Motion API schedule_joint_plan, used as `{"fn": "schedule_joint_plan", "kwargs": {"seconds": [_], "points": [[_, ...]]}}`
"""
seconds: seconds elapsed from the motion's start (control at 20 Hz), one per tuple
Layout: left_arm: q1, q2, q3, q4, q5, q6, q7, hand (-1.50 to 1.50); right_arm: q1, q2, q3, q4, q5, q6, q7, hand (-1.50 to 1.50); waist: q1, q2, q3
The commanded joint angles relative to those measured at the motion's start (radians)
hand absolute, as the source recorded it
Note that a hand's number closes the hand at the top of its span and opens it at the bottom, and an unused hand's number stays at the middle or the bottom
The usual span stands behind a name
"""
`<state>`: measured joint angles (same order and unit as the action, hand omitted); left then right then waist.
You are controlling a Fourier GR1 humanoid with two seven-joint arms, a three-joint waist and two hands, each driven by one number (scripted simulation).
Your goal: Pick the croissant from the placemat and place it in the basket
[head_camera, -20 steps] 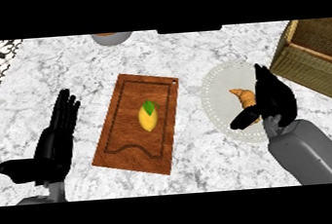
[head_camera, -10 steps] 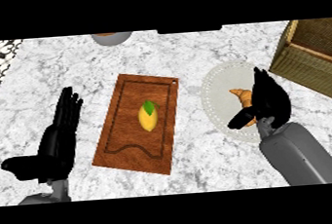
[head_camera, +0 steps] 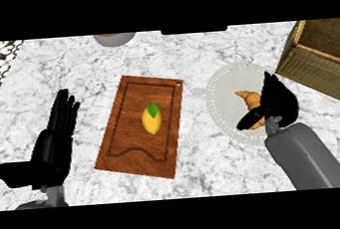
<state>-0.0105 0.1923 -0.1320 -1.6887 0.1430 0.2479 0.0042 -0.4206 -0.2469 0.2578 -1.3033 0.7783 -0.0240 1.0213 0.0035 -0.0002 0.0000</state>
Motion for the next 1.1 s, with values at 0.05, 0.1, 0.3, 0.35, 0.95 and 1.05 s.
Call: {"fn": "schedule_joint_plan", "kwargs": {"seconds": [0.05, 0.1, 0.3, 0.35, 0.95, 1.05], "points": [[-0.012, -0.013, 0.037, 0.026, 0.010, -0.052, -0.022, 0.00, 0.045, 0.029, -0.033, -0.022, 0.032, 0.043, 0.028, -1.50, -0.003, -0.001, 0.000], [0.043, -0.037, -0.025, -0.086, -0.051, 0.014, 0.039, 0.00, 0.010, 0.071, -0.031, 0.089, 0.060, -0.023, -0.009, -1.50, 0.002, 0.000, 0.000], [0.003, -0.046, 0.010, -0.035, -0.045, -0.023, 0.040, 0.00, 0.015, 0.105, -0.040, 0.014, 0.084, 0.049, 0.045, -1.50, -0.001, -0.001, 0.000], [0.010, -0.018, 0.064, 0.000, 0.000, -0.072, 0.004, 0.00, 0.022, 0.040, -0.103, 0.010, 0.032, 0.071, -0.041, -1.50, -0.001, 0.000, 0.000], [0.013, -0.104, 0.034, -0.010, -0.091, -0.053, 0.017, 0.00, 0.023, 0.084, -0.170, 0.131, 0.102, 0.013, -0.143, -1.50, -0.002, 0.000, 0.000], [0.014, -0.080, 0.040, -0.040, -0.075, -0.084, 0.045, 0.00, -0.094, 0.127, -0.203, 0.366, 0.117, -0.091, -0.198, -1.50, 0.006, 0.002, 0.000]]}}
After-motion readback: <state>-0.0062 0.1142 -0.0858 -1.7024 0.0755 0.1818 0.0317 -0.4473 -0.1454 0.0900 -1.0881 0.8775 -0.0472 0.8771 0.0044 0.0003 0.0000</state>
